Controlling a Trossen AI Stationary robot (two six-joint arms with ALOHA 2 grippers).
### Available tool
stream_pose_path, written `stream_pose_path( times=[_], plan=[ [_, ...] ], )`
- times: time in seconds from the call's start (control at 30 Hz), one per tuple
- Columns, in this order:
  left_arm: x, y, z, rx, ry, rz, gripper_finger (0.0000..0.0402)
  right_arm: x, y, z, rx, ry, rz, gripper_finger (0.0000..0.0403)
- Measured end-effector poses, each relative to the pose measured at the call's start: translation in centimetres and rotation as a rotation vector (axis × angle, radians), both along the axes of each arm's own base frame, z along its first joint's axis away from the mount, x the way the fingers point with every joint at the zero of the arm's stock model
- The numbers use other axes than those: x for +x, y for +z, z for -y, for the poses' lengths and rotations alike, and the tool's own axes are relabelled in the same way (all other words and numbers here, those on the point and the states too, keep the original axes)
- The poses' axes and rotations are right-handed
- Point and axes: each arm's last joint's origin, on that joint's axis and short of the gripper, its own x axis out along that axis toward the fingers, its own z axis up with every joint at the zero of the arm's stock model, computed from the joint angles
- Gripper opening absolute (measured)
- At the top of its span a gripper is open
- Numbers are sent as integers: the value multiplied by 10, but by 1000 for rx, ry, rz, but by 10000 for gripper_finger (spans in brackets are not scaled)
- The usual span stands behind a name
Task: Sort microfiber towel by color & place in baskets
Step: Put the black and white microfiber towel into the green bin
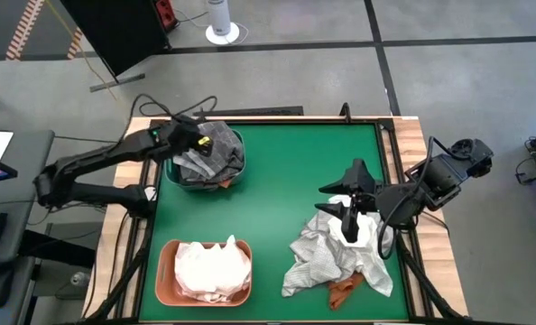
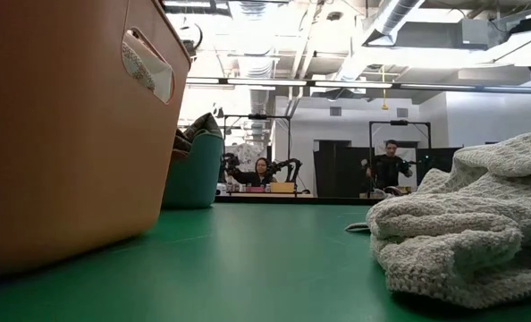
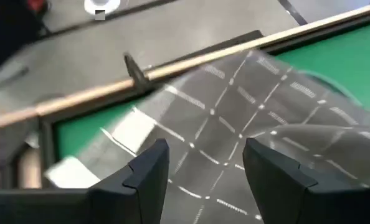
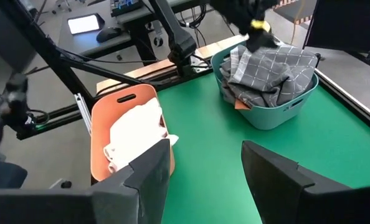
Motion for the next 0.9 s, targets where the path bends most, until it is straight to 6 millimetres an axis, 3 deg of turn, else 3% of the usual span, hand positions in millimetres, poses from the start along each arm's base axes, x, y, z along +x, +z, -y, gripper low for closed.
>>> stream_pose_path(
  times=[0.27, 0.43, 0.6, 0.9],
  plan=[
    [18, -90, 0, -128, 19, 106, 194, 2, 0, 5, 22, -33, 4, 223],
    [17, -122, 1, -164, 81, 137, 194, 2, 0, 5, 23, -33, 4, 223],
    [19, -120, 0, -164, 69, 127, 194, 2, 0, 5, 22, -33, 2, 223],
    [19, -65, -1, -105, -56, 80, 194, 1, -1, 4, 14, -26, -12, 223]
  ],
)
